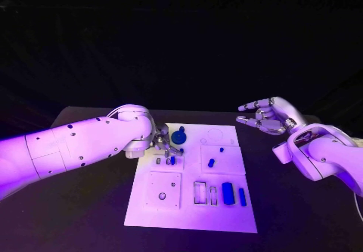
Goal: Assemble the parts on the task board
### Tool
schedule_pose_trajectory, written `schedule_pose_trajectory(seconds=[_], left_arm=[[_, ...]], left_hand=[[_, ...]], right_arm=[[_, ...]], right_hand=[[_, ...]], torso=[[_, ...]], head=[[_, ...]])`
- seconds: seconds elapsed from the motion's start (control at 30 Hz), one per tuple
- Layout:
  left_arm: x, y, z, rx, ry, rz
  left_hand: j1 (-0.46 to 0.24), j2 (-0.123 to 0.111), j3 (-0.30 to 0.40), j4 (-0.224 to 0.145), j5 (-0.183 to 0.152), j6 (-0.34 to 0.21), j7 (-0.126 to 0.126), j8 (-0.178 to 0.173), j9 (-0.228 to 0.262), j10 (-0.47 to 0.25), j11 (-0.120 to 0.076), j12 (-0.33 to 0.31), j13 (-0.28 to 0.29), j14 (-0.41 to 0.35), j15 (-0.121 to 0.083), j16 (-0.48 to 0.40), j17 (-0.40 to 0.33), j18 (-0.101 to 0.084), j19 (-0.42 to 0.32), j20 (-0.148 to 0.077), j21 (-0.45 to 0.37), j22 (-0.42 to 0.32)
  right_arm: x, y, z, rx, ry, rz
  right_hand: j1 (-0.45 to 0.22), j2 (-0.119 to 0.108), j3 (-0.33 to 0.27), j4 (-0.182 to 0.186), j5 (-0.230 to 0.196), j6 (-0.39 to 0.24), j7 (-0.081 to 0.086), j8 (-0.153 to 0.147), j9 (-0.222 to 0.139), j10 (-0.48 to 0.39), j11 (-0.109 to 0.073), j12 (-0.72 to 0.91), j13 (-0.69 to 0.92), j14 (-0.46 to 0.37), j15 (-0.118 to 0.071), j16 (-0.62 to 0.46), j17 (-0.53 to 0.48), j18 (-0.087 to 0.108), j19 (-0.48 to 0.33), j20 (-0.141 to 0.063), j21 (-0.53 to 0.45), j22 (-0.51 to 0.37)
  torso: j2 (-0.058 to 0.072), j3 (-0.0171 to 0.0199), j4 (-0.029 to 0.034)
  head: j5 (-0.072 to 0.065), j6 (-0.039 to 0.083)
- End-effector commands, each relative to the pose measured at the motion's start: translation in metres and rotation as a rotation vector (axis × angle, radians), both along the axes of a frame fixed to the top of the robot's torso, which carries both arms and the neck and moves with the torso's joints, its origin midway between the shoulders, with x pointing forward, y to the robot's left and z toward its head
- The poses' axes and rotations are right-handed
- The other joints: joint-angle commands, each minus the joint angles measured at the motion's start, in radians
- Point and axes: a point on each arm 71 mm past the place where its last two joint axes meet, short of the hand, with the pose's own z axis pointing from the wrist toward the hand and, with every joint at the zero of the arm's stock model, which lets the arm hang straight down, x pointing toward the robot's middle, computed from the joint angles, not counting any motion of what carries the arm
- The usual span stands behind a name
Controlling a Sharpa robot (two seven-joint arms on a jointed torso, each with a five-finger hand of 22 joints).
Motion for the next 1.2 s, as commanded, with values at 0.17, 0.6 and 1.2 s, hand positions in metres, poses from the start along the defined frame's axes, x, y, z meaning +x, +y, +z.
schedule_pose_trajectory(seconds=[0.17, 0.6, 1.2], left_arm=[[-0.0025, -0.0028, -0.0020, 0.014, 0.036, -0.019], [-0.0041, -0.0047, -0.0039, 0.017, 0.064, -0.032], [-0.0044, -0.0095, -0.0065, 0.005, 0.087, -0.036]], left_hand=[[0.007, 0.017, -0.009, -0.002, -0.002, -0.011, 0.002, 0.008, 0.008, -0.004, -0.006, 0.001, 0.000, 0.103, -0.005, 0.003, 0.263, -0.012, 0.013, -0.006, 0.006, 0.061], [0.043, 0.032, -0.011, -0.005, -0.002, -0.019, 0.002, 0.015, 0.026, -0.004, -0.005, 0.002, 0.002, 0.103, -0.005, 0.003, 0.263, -0.012, 0.014, -0.005, 0.008, 0.066], [0.088, 0.052, -0.001, -0.009, -0.002, -0.026, 0.002, 0.019, 0.045, -0.005, -0.005, 0.000, 0.003, 0.103, -0.004, 0.003, 0.263, -0.012, 0.013, -0.005, 0.008, 0.067]], right_arm=[[0.0012, 0.0025, -0.0050, -0.018, 0.019, 0.008], [0.0018, 0.0036, -0.0090, -0.020, 0.033, 0.007], [0.0023, 0.0054, -0.0109, -0.020, 0.041, 0.009]], right_hand=[[-0.008, 0.008, -0.012, 0.004, 0.006, 0.006, -0.002, 0.003, 0.001, -0.010, 0.001, -0.013, -0.007, 0.074, -0.001, -0.012, 0.124, 0.009, -0.008, -0.001, -0.011, -0.009], [-0.011, 0.010, -0.015, 0.006, 0.007, 0.006, -0.002, 0.002, 0.001, -0.011, 0.001, -0.016, -0.009, 0.073, -0.001, -0.013, 0.122, 0.009, -0.009, -0.001, -0.013, -0.013], [-0.011, 0.010, -0.015, 0.006, 0.007, 0.006, -0.002, 0.002, 0.001, -0.011, 0.001, -0.016, -0.009, 0.073, -0.001, -0.013, 0.122, 0.009, -0.009, -0.001, -0.013, -0.013]], torso=[[0.000, -0.0005, 0.0027], [0.002, -0.0003, 0.0002], [0.001, -0.0004, 0.0006]], head=[[-0.001, -0.003], [0.003, -0.001], [0.000, -0.003]])
